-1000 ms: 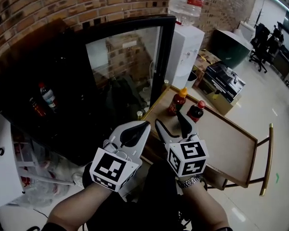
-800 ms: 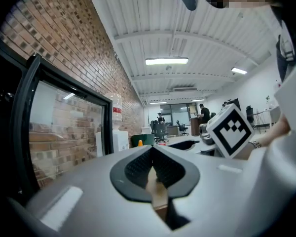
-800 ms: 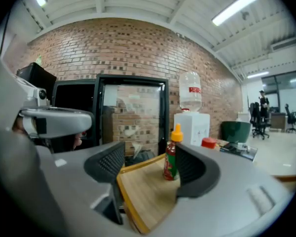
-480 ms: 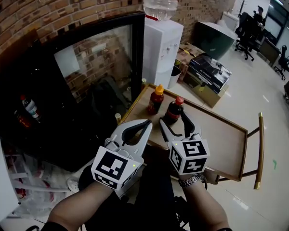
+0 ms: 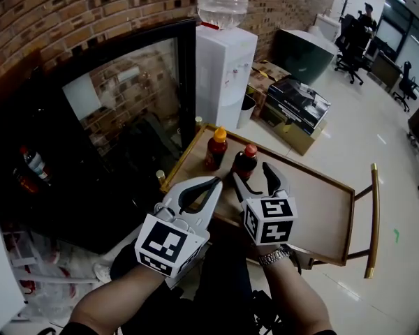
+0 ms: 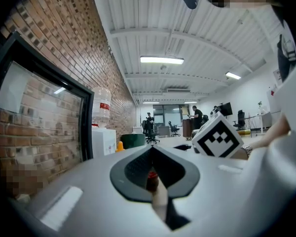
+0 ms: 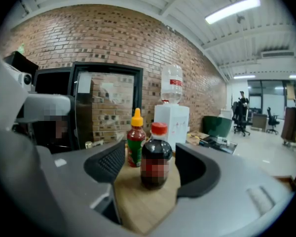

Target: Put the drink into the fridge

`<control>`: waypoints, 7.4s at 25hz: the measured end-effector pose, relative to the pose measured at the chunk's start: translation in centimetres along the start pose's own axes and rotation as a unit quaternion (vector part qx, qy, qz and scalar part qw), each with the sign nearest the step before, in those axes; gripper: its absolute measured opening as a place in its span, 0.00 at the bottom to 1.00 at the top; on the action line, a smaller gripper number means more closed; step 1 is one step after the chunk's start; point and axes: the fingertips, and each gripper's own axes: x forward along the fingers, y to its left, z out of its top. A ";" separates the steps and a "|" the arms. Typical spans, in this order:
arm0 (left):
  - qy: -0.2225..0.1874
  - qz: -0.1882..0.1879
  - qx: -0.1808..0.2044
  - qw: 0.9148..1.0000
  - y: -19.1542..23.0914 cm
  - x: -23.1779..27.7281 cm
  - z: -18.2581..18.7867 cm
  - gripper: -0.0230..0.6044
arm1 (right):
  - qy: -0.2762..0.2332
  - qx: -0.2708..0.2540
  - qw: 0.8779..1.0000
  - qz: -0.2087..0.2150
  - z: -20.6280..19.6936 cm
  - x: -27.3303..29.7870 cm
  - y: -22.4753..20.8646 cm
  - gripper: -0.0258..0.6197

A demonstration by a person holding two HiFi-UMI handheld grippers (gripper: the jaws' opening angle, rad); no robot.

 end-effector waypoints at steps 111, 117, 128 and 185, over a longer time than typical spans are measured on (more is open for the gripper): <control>0.071 0.344 -0.011 0.936 34.9 -39.6 -5.3 0.04 | 0.005 -0.117 0.936 0.333 8.5 24.2 57.6 0.51; 0.075 0.341 -0.007 0.937 35.1 -39.6 -5.8 0.04 | 0.000 -0.112 0.934 0.338 8.7 24.6 57.9 0.52; 0.065 0.347 -0.017 0.936 34.8 -39.8 -5.1 0.04 | -0.006 -0.104 0.934 0.342 9.2 24.3 57.5 0.52; 0.010 0.080 0.007 0.997 6.2 -8.3 0.2 0.04 | -0.042 -0.024 0.996 0.070 3.9 1.2 9.9 0.52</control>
